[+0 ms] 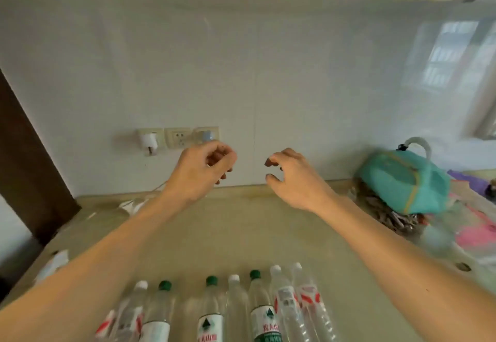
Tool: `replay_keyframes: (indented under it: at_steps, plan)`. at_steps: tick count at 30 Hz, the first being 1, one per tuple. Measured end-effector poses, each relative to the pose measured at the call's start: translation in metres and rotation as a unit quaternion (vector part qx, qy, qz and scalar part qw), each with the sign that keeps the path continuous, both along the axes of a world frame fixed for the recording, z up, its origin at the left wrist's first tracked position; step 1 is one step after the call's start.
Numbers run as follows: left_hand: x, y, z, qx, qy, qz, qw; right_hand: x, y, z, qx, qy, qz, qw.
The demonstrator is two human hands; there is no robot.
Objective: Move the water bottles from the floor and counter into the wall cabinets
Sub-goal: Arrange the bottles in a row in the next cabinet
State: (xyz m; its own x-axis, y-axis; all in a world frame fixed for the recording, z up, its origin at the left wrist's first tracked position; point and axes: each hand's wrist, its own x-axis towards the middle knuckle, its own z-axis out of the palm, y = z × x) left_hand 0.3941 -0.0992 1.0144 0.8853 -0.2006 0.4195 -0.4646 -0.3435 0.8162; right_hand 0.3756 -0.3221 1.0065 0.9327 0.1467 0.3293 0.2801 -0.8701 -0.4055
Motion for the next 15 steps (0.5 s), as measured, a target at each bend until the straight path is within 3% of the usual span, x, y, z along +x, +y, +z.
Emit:
replay_keyframes:
  at_steps: [8, 15]
  plan:
    - [-0.027, 0.027, -0.150, 0.109, 0.172, 0.034, 0.978, -0.024, 0.024, -0.138, -0.014, 0.222, 0.029, 0.974]
    - [-0.027, 0.036, -0.242, 0.199, 0.308, 0.123, 0.922, -0.019, 0.030, -0.210, 0.003, 0.314, 0.042, 0.948]
